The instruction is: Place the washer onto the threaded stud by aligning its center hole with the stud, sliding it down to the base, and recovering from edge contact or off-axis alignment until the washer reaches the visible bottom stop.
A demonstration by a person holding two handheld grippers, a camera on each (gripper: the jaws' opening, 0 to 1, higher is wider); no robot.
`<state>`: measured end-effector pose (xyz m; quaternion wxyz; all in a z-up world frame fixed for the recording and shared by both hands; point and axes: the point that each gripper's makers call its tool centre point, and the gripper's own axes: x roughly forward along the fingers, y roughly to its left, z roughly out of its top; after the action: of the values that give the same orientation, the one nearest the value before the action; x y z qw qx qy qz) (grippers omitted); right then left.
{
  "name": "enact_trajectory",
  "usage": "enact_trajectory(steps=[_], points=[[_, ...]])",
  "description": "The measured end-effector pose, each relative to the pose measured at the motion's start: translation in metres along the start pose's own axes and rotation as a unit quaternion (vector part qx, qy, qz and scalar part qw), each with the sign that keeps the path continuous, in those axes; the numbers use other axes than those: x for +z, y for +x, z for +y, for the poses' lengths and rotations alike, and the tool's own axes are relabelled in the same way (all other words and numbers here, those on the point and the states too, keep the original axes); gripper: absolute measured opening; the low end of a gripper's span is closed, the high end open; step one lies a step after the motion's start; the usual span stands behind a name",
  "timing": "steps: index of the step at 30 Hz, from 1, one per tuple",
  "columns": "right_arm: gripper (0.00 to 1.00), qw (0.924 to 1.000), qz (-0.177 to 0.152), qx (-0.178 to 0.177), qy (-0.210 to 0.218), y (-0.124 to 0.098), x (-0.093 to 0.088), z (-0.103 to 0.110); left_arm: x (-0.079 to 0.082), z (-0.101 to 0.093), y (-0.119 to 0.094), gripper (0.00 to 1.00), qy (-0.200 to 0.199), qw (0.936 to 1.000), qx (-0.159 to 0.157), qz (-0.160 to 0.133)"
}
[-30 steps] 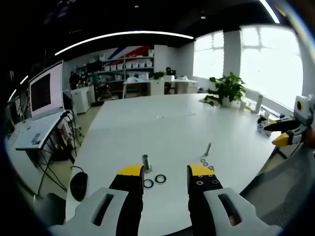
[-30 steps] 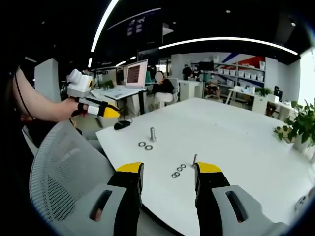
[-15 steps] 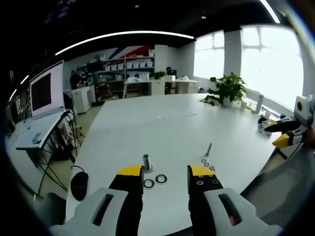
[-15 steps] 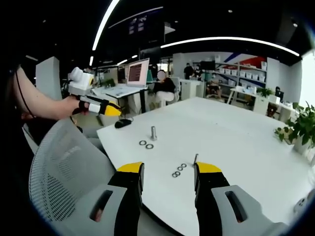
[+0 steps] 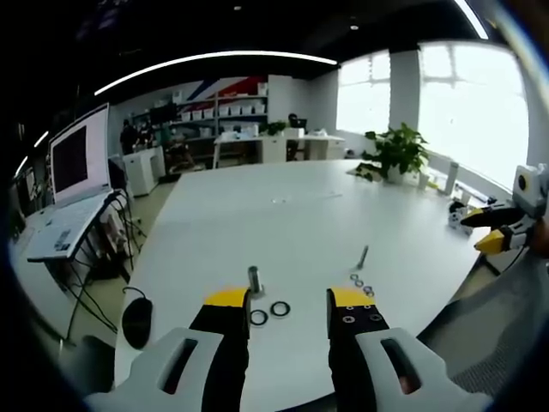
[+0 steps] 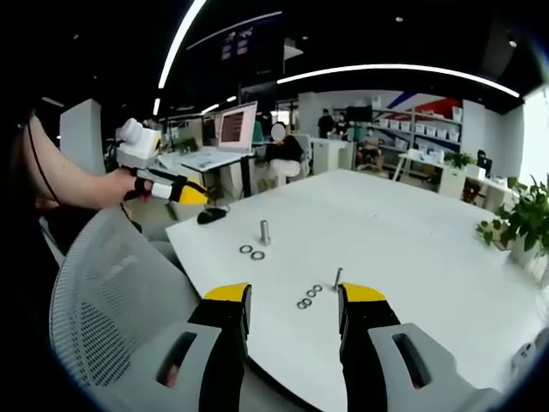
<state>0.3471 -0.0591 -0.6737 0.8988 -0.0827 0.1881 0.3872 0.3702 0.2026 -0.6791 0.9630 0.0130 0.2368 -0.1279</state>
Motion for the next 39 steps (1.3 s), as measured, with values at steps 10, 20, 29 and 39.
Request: enact_trajectory(steps=[10,20,29,39], points=[[0.43,1.0000,0.000,-0.005,-0.003,0.0001,0.0001,-0.0009,-0.0022,0.0029,0.0012,0.34,0.003,1.0000,-0.002,0.000],[0.43,1.0000,0.001,-0.007,-0.003,-0.0001,-0.0004,-0.0016,-0.0039,0.0063,0.0010,0.33,0.000,1.0000,0.003,0.003],[0.43,1.0000,0.006,-0.007,-0.003,0.0005,-0.0019,-0.0019,-0.0042,0.0071,0.0017,0.34,0.000,1.0000,0.006,0.004],[0.43,0.9999,0.006,-0.009,-0.004,0.0011,-0.0008,-0.0022,-0.0050,0.0082,0.0021,0.34,-0.004,1.0000,0.005,0.004]])
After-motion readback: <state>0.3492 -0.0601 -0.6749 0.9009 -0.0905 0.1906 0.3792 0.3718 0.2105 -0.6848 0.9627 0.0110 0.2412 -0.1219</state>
